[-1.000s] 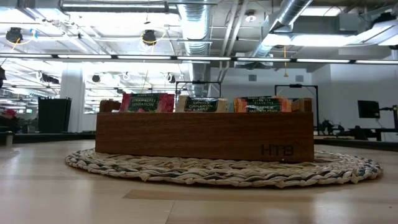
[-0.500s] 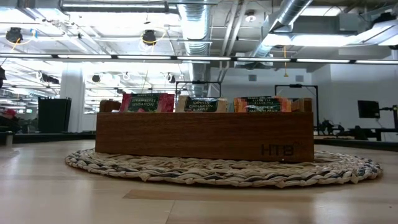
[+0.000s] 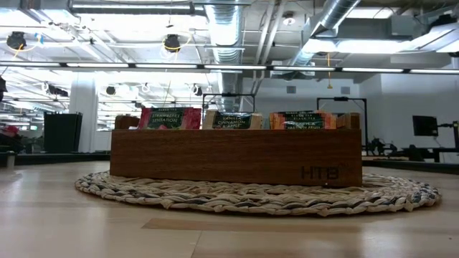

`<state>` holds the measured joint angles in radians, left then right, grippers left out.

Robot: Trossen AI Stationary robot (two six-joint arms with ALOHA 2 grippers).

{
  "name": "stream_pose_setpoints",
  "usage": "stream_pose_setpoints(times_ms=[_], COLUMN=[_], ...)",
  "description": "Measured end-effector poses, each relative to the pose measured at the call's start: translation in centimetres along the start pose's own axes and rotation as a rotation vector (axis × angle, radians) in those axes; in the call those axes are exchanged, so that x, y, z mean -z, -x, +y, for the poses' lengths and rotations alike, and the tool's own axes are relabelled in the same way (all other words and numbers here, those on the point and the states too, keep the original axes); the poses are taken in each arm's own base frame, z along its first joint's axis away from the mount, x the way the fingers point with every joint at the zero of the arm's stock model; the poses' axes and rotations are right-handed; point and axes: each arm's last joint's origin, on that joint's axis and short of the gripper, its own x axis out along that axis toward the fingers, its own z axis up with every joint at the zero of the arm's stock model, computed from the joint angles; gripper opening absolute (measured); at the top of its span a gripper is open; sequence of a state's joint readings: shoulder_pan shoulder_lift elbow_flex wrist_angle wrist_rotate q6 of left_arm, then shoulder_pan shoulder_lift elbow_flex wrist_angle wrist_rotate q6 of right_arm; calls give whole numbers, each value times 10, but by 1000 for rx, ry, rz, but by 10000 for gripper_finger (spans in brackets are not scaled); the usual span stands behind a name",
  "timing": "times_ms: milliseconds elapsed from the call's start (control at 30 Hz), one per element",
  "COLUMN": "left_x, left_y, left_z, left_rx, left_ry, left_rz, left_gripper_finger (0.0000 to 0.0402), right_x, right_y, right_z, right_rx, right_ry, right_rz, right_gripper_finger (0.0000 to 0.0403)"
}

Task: Pick & Place Tea
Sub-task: Put the orange tea bag into the right section of the wooden organizer

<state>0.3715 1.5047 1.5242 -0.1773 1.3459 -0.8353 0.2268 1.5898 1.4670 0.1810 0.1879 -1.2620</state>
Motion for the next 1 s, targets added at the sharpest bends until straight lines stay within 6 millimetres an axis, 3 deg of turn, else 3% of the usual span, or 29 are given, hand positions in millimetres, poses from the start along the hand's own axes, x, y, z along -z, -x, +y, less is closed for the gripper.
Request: stream_pose_setpoints(times_ms=[600, 1000], left_x=[-2, -2], left_y=[1, 1], left_z=[1, 2], left_rx=[-50, -64], left_ry=[-38, -39], left_rz=[-53, -68], left_gripper_finger=[2, 98], right_x=[-4, -5], right_y=[2, 2], right_z=[2, 2], right_rx=[26, 27], right_ry=[-17, -17], right_rz=[85, 84], right_gripper_finger=[0, 0])
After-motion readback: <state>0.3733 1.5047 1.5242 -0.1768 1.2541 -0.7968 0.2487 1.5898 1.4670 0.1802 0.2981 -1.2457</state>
